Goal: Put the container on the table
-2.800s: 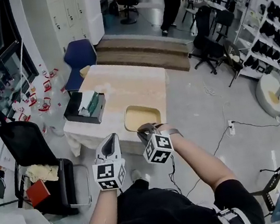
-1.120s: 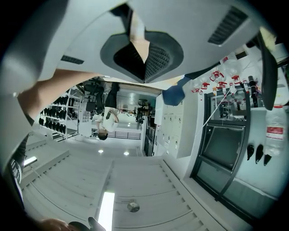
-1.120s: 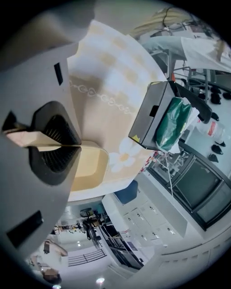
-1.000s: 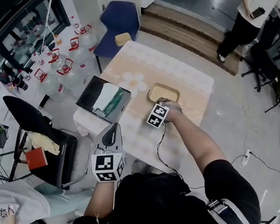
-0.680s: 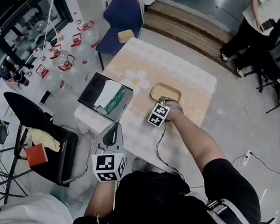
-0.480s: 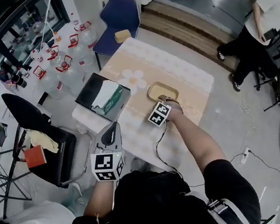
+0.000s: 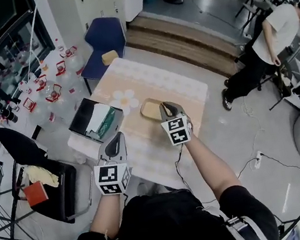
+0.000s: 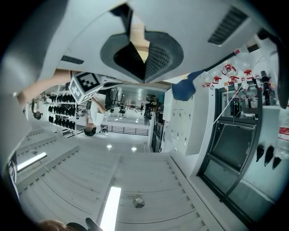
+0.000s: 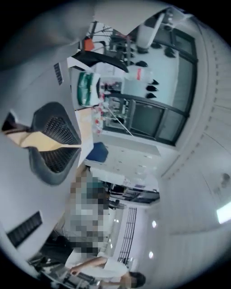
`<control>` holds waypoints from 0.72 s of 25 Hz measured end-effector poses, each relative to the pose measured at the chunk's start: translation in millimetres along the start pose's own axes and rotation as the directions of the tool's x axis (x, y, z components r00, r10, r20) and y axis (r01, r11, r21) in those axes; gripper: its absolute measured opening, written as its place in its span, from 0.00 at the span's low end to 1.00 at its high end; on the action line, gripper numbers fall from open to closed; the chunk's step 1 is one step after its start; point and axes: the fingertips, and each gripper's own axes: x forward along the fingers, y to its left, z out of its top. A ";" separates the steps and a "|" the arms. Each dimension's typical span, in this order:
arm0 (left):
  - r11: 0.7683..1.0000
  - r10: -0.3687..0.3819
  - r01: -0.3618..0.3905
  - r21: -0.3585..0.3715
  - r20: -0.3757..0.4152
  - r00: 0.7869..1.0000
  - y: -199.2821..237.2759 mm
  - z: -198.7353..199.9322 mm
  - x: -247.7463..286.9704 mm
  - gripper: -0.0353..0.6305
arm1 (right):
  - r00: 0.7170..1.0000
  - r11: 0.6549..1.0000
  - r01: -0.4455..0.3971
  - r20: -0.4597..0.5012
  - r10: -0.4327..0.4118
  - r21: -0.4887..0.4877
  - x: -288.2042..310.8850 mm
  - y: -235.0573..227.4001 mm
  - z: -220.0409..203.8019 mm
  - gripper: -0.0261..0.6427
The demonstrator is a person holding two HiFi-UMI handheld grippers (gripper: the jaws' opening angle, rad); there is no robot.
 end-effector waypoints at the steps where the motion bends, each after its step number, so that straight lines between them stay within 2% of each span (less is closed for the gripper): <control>1: 1.000 -0.011 0.011 0.004 0.006 1.000 -3.8 3.2 1.8 0.07 | 0.998 0.999 0.028 0.061 -0.031 0.044 -16.7 -7.6 15.9 0.06; 4: 0.999 -0.040 0.040 0.017 0.023 0.999 -14.4 13.1 6.6 0.07 | 0.976 0.986 0.084 0.189 -0.110 0.144 -64.4 -22.4 52.6 0.06; 9: 0.995 -0.090 0.088 0.047 0.048 0.995 -39.3 28.7 13.5 0.07 | 0.930 0.972 0.129 0.316 -0.187 0.195 -137.1 -25.9 84.2 0.06; 12: 0.991 -0.125 0.121 0.061 0.056 0.991 -58.5 34.7 13.2 0.07 | 0.913 0.963 0.131 0.350 -0.209 0.234 -171.7 -22.0 86.1 0.06; 18: 0.984 -0.164 0.158 0.083 0.068 0.984 -78.0 45.9 12.1 0.07 | 0.910 0.961 0.155 0.346 -0.229 0.230 -191.0 -18.8 86.2 0.06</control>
